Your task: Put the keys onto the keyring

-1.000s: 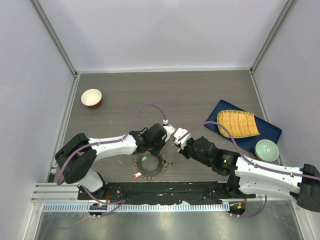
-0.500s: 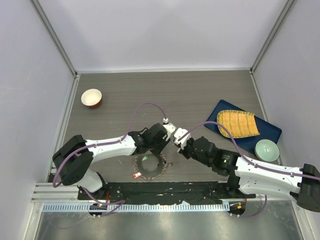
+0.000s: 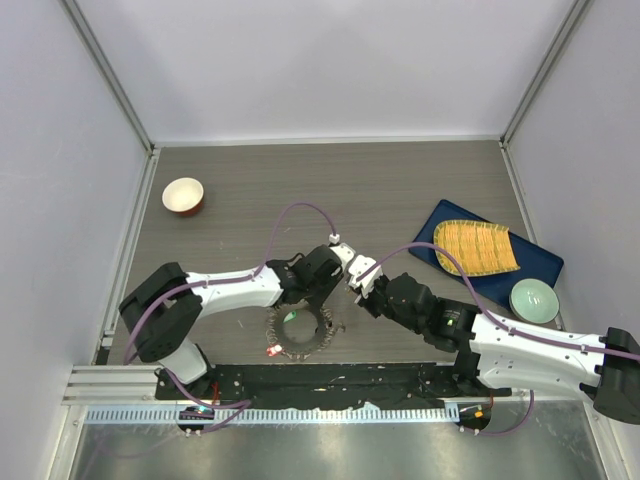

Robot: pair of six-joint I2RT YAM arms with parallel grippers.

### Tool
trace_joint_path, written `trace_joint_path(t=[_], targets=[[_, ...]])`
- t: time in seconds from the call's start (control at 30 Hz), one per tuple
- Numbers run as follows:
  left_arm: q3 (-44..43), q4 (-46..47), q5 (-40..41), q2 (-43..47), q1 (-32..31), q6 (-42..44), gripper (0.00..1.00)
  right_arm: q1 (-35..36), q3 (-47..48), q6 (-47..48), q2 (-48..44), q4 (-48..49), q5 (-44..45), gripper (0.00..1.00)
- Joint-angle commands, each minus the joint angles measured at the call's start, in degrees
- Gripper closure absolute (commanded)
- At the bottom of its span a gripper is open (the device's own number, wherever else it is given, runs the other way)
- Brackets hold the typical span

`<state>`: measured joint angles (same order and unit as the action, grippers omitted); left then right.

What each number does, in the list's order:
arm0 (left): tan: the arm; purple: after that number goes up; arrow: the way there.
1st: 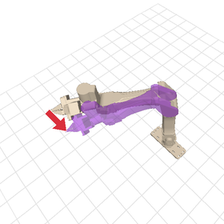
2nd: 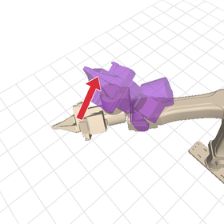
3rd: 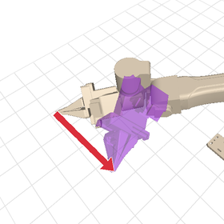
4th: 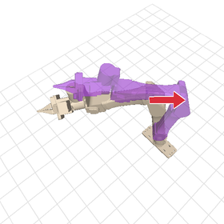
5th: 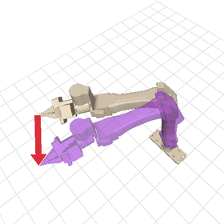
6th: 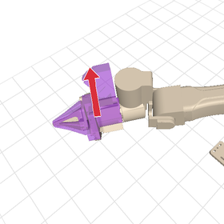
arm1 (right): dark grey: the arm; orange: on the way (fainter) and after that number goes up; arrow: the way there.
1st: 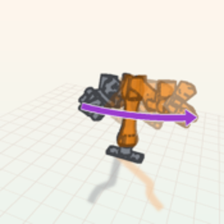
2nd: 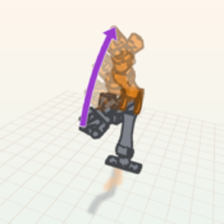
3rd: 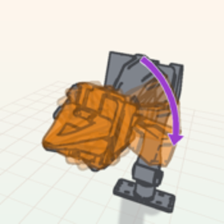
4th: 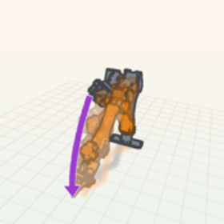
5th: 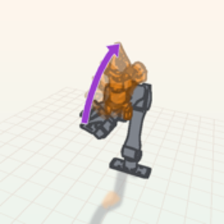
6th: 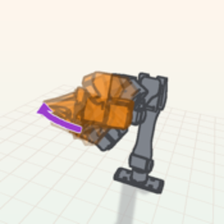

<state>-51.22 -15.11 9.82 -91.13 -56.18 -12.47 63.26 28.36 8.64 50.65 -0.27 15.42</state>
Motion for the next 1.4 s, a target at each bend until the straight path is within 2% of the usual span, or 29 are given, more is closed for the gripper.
trace_joint_path(t=[0.0, 0.47, 0.6, 0.83, 1.0, 1.37], targets=[[-2.22, 0.79, 1.34, -1.41, 0.11, -1.24, 0.67, 0.28, 0.47, -0.91, -0.29, 2.21, 1.37, 0.99], [-2.22, -4.39, 1.69, -0.1, 0.02, -1.5, 0.65, 0.28, 0.29, -1.0, 0.06, 2.38, 1.28, 0.99], [-1.78, -5.62, 3.09, 0.78, 0.02, -1.59, 0.67, 0.28, 0.12, -1.08, -0.12, 2.38, 1.45, 0.99], [-0.9, -6.59, 4.94, 2.98, 0.02, -1.86, 0.77, 0.28, 0.21, -1.09, -0.03, 2.56, 1.28, 0.99], [0.07, -6.42, 4.59, 4.21, 0.02, -2.47, 0.78, 0.28, 0.12, -1.09, -0.2, 2.56, 1.28, 0.99], [0.16, -2.55, 2.04, 3.77, 0.02, -3.88, 0.71, 0.28, 0.03, -1.26, -0.29, 2.56, 0.93, 0.99]])
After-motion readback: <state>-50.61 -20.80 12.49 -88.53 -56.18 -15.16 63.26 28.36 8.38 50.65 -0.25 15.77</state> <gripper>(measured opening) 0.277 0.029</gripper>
